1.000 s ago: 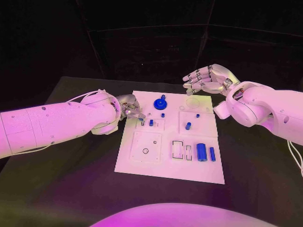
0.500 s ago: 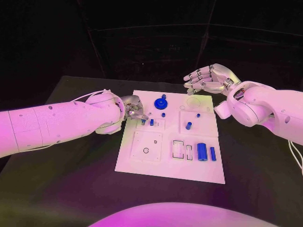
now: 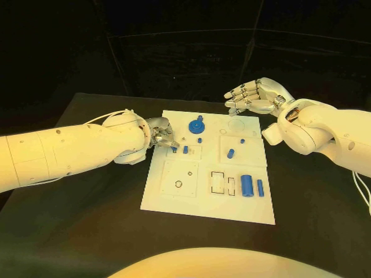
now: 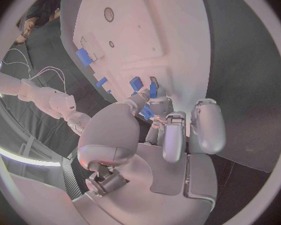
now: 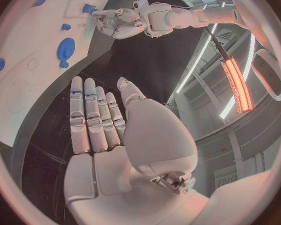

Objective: Assemble the parts on the task board

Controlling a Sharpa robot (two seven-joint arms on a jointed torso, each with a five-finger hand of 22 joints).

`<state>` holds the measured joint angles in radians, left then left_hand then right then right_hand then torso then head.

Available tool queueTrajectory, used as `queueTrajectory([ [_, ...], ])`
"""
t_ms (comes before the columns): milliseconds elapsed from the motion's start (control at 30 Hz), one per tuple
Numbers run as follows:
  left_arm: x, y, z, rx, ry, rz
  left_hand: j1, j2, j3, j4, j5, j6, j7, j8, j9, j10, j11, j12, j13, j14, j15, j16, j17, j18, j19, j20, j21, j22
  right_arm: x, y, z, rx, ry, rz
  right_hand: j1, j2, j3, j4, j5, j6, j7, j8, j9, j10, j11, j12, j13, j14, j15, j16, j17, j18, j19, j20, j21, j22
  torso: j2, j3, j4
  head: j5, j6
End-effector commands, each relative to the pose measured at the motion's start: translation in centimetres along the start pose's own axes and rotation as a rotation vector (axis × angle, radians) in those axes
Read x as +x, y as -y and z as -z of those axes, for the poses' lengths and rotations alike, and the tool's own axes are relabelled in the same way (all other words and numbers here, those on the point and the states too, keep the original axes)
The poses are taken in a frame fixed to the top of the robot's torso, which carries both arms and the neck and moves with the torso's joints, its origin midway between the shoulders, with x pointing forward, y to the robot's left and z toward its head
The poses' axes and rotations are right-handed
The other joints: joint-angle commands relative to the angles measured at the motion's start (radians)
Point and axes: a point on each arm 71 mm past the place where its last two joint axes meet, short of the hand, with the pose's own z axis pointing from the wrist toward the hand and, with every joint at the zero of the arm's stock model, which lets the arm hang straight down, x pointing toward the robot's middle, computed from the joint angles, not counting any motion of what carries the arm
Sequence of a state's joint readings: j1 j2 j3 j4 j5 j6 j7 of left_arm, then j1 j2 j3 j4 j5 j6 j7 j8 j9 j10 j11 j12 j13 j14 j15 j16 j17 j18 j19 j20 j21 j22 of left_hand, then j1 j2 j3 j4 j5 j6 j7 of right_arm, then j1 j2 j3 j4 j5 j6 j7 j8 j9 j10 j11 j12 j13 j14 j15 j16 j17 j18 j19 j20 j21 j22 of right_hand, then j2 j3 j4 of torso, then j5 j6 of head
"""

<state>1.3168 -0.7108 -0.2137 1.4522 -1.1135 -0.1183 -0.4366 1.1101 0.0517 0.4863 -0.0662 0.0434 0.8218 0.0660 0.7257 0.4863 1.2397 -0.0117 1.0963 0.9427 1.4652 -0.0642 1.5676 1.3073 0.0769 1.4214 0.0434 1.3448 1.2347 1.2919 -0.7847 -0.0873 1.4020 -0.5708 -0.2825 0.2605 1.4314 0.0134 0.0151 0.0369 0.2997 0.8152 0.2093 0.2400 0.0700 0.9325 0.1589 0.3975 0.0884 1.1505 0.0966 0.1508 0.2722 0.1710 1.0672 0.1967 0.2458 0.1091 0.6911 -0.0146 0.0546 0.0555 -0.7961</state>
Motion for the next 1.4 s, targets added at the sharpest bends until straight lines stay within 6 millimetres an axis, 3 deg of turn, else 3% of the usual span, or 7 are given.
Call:
queueTrajectory([
  [33,0.43,-0.31,0.11,-0.012,-0.036,-0.021,0.005,0.002,0.062,-0.054,0.005,-0.002,-0.007,0.004,0.003,0.004,-0.002,0.001,0.001,0.106,-0.008,0.003,0.263,-0.005,0.004,-0.005,0.003,-0.001,0.01,-0.14,-0.04,-0.008,-0.006,-0.001,-0.007,0.000,0.005,-0.002,0.002,-0.009,0.020,0.005,0.000,-0.007,0.003,0.004,-0.001,0.002,0.006,-0.007,-0.001,0.009,0.003,0.005,-0.006,-0.001,0.000,-0.0004,0.0002,0.003,0.000],
  [400,0.49,-0.53,0.28,-0.015,-0.047,-0.020,0.004,0.000,0.067,-0.055,0.005,-0.002,-0.006,0.005,0.005,0.004,-0.002,0.000,0.000,0.106,-0.008,0.003,0.263,-0.005,0.004,-0.005,0.003,-0.001,-0.08,-0.06,-0.08,-0.006,-0.005,0.000,-0.007,0.000,0.005,-0.002,0.002,-0.009,0.020,0.005,0.000,-0.007,0.003,0.004,-0.001,0.002,0.006,-0.007,-0.001,0.009,0.003,0.005,-0.006,-0.001,0.000,0.0000,0.0007,0.004,-0.003],
  [800,0.56,-0.55,0.26,-0.017,-0.058,0.003,-0.050,-0.028,0.086,-0.039,0.006,0.008,-0.010,0.009,0.013,0.008,-0.003,0.001,0.000,0.106,-0.009,0.003,0.263,-0.005,0.007,-0.006,0.004,0.003,-0.09,-0.04,-0.07,-0.006,-0.005,0.000,-0.007,0.000,0.005,-0.002,0.002,-0.009,0.020,0.005,0.000,-0.007,0.003,0.004,-0.001,0.002,0.006,-0.007,-0.001,0.009,0.003,0.005,-0.006,-0.001,0.000,0.0002,-0.0005,0.004,-0.003],
  [1033,0.52,-0.56,0.14,-0.019,-0.058,0.007,-0.105,-0.049,0.078,-0.012,0.006,0.018,-0.011,0.010,0.016,0.009,-0.004,0.001,-0.002,0.106,-0.010,0.003,0.263,-0.006,0.008,-0.007,0.004,0.005,-0.05,-0.07,-0.08,-0.007,-0.006,0.000,-0.007,0.000,0.005,-0.002,0.002,-0.009,0.020,0.005,0.000,-0.007,0.003,0.004,-0.001,0.002,0.006,-0.007,-0.001,0.009,0.003,0.005,-0.006,-0.001,0.000,0.0002,-0.0002,0.003,-0.004],
  [1233,0.47,-0.49,-0.05,-0.021,-0.058,0.014,-0.175,-0.083,0.037,0.026,0.005,0.029,-0.010,0.010,0.019,0.005,-0.002,-0.003,-0.010,0.106,-0.009,0.003,0.263,-0.005,0.007,-0.006,0.001,0.002,-0.04,-0.07,-0.09,-0.006,-0.008,0.000,-0.007,0.000,0.005,-0.002,0.002,-0.009,0.020,0.005,0.000,-0.007,0.003,0.004,-0.001,0.002,0.006,-0.007,-0.001,0.009,0.003,0.005,-0.006,-0.001,0.000,0.0002,-0.0003,0.001,-0.003],
  [1400,0.38,-0.48,-0.24,-0.025,-0.056,0.016,-0.206,-0.093,0.011,0.047,0.005,0.034,-0.010,0.010,0.021,0.005,-0.002,-0.001,-0.010,0.106,-0.009,0.003,0.263,-0.005,0.007,-0.006,0.000,0.002,-0.03,-0.07,-0.07,-0.006,-0.009,-0.001,-0.007,0.000,0.005,-0.002,0.002,-0.009,0.020,0.005,0.000,-0.007,0.003,0.004,-0.001,0.002,0.006,-0.007,-0.001,0.009,0.003,0.005,-0.006,-0.001,0.000,0.0004,-0.0005,0.001,-0.004],
])
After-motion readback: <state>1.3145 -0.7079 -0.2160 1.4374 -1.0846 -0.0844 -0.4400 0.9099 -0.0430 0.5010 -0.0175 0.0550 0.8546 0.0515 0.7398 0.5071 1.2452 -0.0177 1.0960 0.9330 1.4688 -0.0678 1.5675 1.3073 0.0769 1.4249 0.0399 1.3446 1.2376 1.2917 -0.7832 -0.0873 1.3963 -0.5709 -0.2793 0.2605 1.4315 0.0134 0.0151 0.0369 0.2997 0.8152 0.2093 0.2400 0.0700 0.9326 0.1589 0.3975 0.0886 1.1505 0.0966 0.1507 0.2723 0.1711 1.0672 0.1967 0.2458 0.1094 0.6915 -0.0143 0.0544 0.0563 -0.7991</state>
